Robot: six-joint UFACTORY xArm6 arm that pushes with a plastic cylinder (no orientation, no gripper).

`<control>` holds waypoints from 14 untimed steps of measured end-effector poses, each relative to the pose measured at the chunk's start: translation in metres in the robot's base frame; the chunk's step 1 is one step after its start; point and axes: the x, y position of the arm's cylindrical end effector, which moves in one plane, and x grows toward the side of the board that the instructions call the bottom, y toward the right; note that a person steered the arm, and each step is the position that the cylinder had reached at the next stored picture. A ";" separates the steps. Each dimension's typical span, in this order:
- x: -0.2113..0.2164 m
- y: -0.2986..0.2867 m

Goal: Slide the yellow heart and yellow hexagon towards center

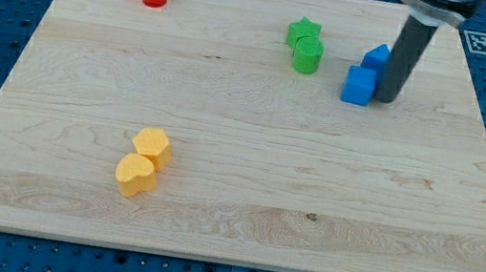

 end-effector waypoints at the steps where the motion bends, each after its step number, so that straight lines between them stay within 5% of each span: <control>1: 0.000 -0.040; 3: 0.036 -0.053; 6: 0.217 -0.122; 8: 0.230 -0.276; 9: 0.227 -0.293; 14: 0.180 -0.240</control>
